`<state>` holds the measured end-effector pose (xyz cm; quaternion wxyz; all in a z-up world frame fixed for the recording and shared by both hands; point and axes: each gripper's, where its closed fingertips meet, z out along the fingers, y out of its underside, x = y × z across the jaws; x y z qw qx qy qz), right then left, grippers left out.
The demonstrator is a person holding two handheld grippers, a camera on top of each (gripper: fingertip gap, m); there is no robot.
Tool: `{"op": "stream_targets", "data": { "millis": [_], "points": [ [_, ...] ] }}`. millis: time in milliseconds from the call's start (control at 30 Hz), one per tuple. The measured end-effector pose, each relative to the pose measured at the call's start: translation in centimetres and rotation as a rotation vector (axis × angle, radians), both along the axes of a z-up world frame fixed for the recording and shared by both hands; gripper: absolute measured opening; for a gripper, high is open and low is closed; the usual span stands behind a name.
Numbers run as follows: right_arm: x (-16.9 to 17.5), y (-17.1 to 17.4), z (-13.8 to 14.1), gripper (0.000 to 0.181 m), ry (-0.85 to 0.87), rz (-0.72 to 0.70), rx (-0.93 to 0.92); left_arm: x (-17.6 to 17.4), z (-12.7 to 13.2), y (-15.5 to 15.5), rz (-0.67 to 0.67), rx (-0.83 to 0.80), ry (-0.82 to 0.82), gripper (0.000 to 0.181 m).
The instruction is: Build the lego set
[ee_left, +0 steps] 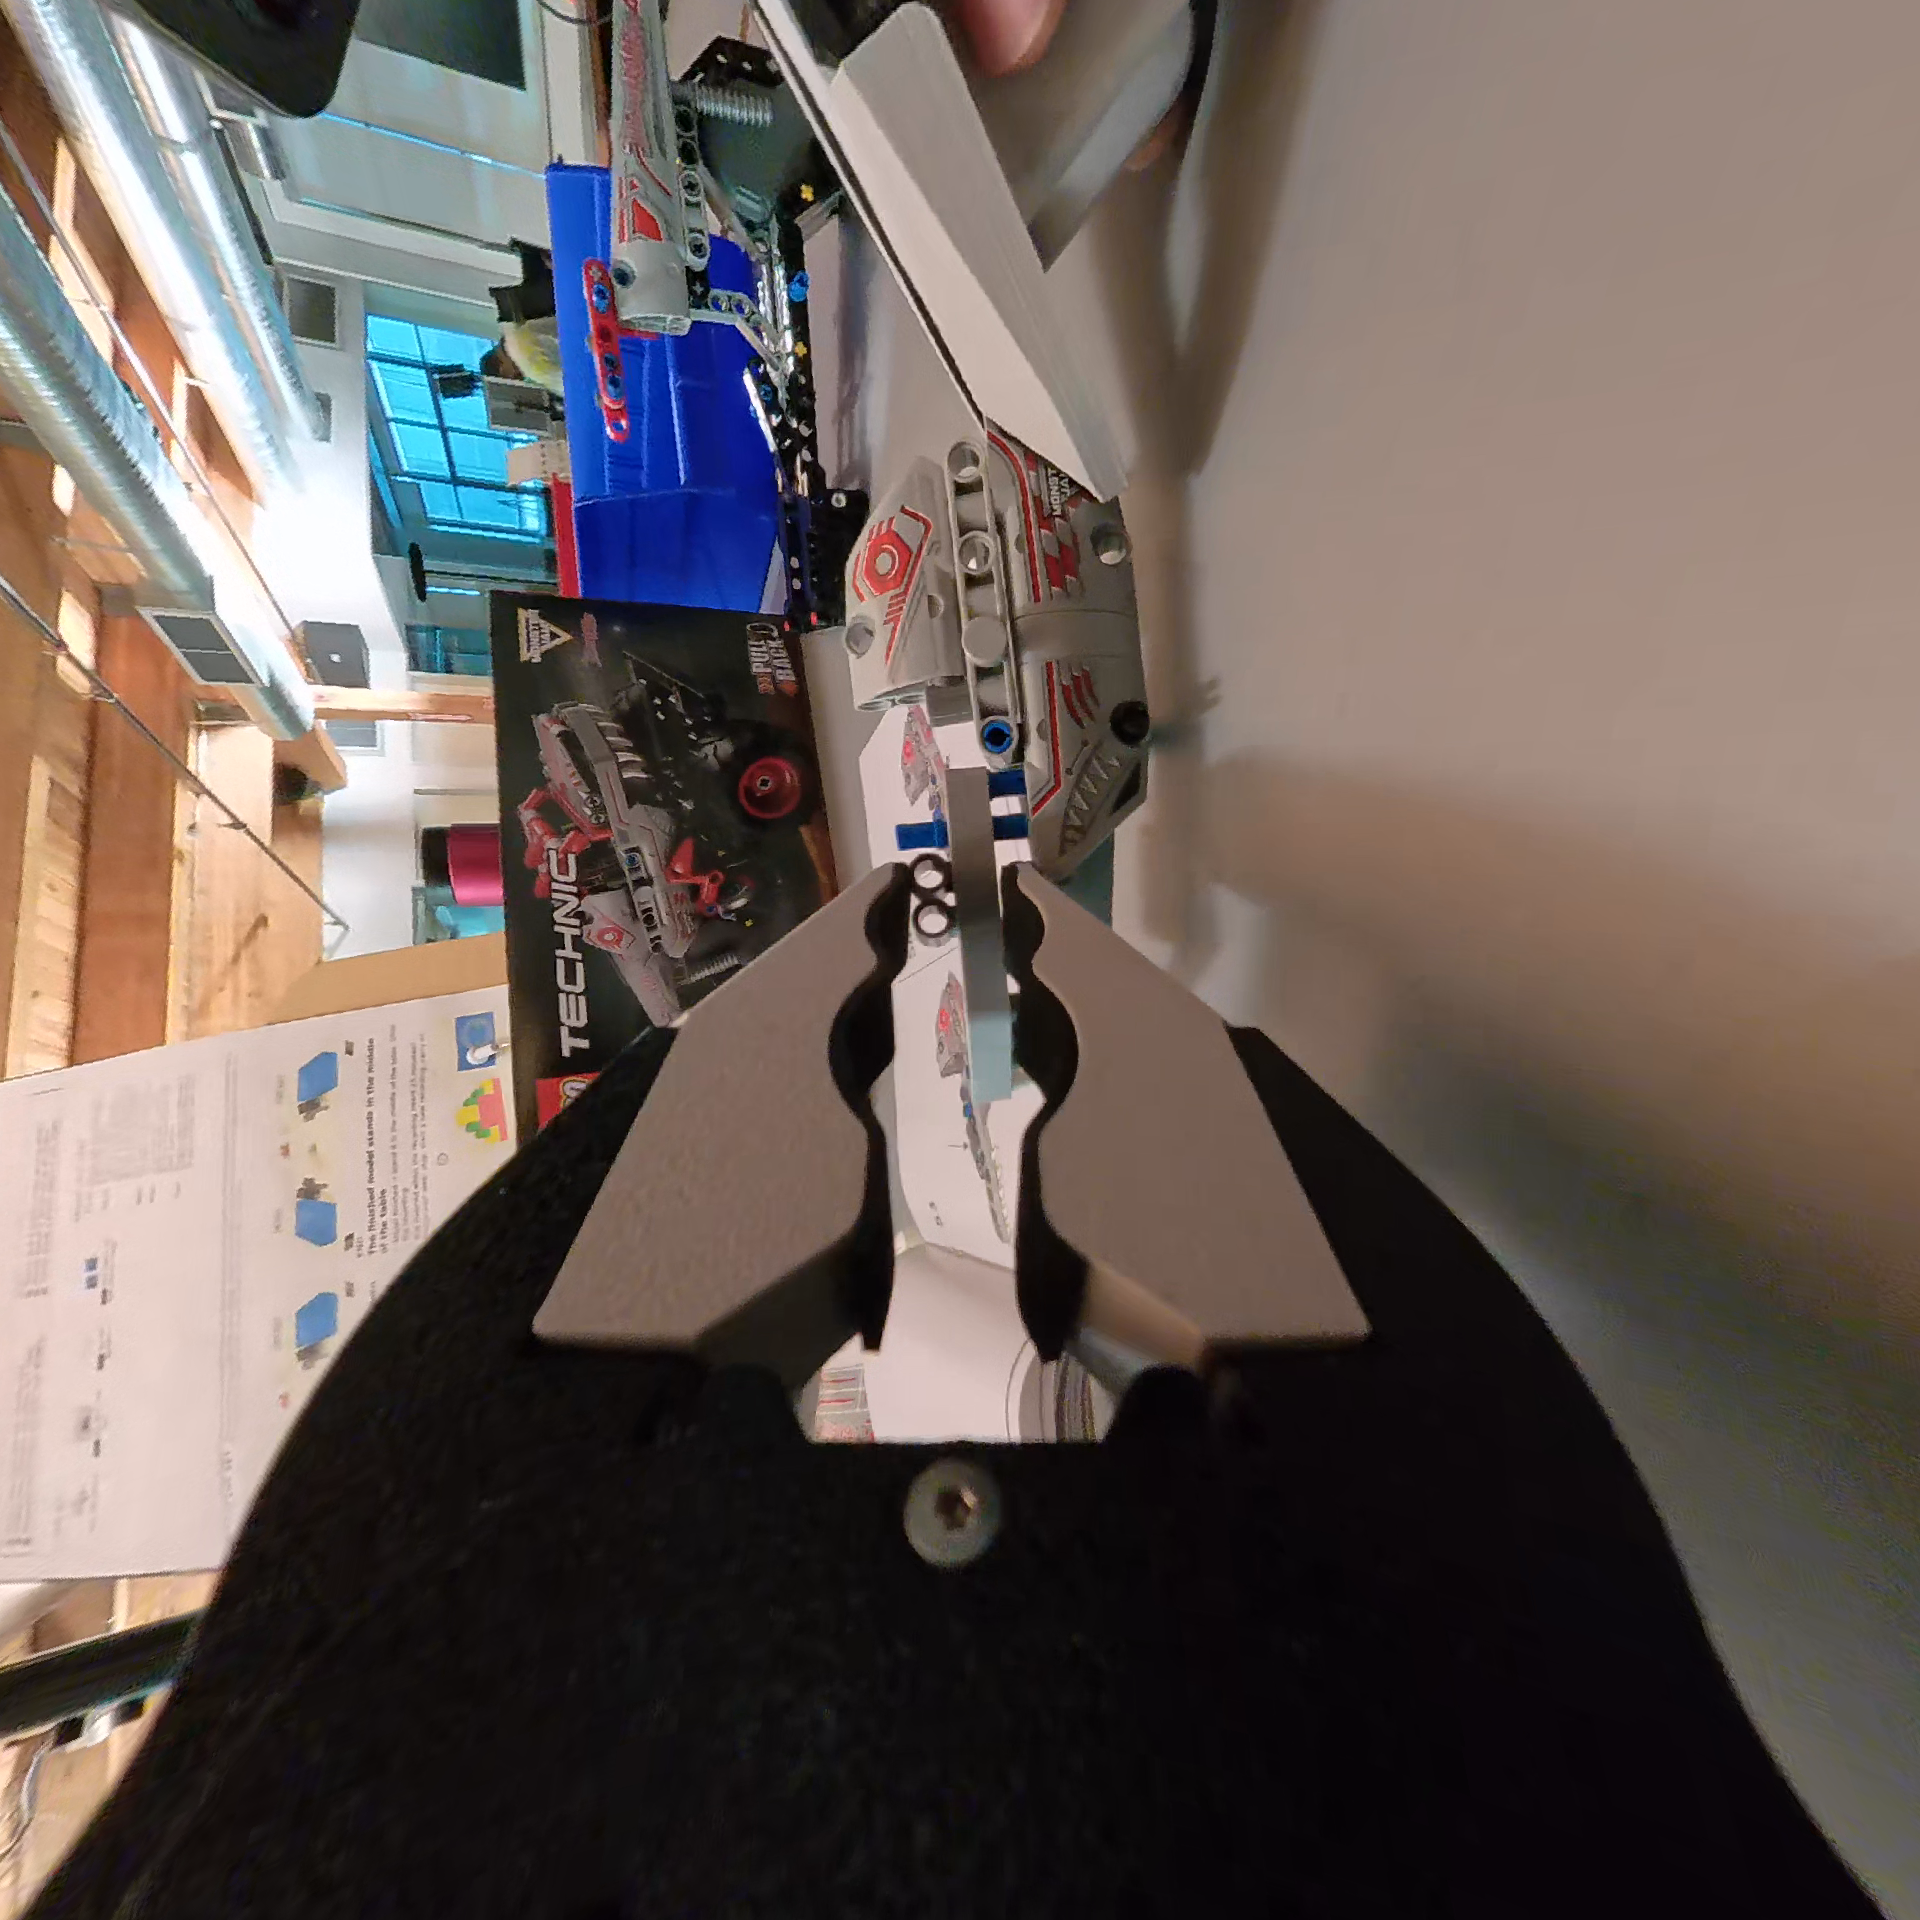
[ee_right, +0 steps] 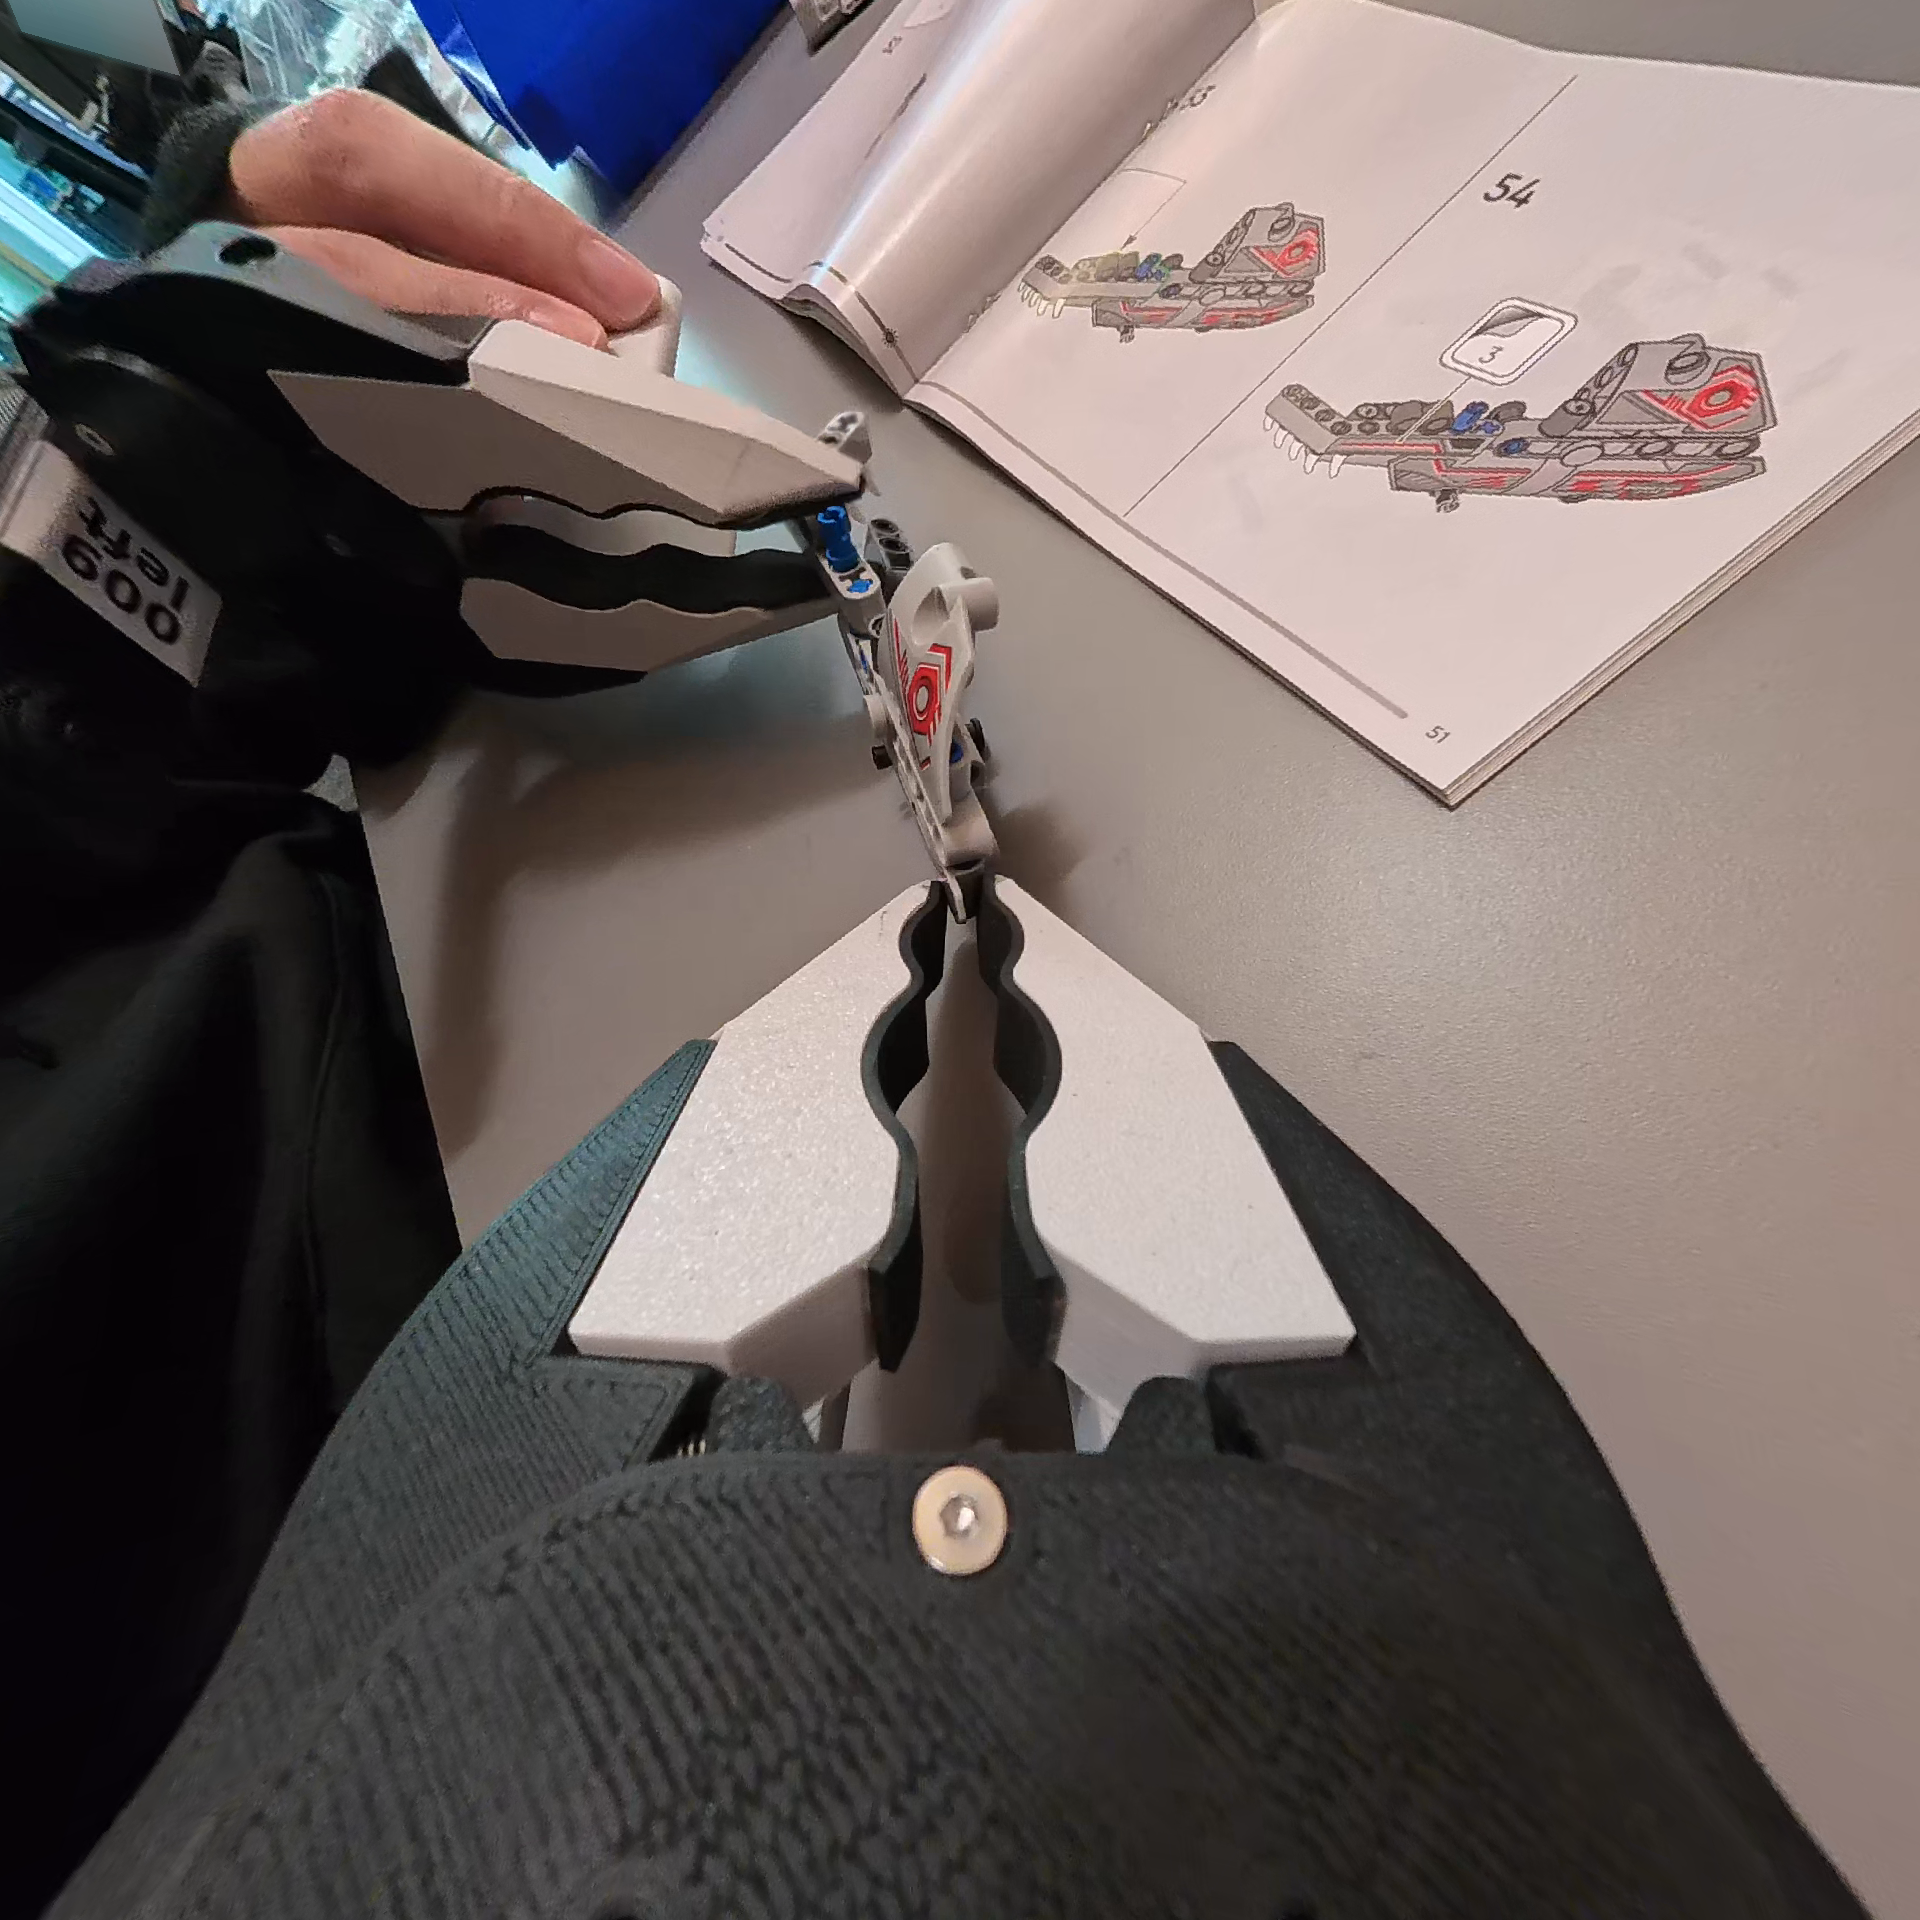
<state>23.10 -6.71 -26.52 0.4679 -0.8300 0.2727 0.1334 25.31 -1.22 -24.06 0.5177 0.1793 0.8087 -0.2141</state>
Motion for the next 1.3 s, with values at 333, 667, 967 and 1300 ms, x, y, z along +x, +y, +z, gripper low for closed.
{"op": "stream_targets", "data": {
  "millis": [333,667,967,1300],
  "points": [
    [0.02,0.00,-0.02,0.004,0.006,-0.001,0.002,-0.48,-0.75,0.38,-0.007,-0.002,0.178,0.021],
    [0.01,0.02,-0.03,0.004,0.010,0.000,0.004,-0.39,-0.75,0.51,0.020,-0.092,0.201,0.019],
    [0.02,0.02,-0.07,0.004,0.000,-0.001,-0.003,-0.32,-0.57,0.40,-0.003,-0.007,0.219,0.018],
    [-0.04,0.02,-0.11,0.004,-0.001,0.004,-0.007,-0.42,-0.75,0.41,-0.062,0.118,0.209,0.017]
  ]
}}
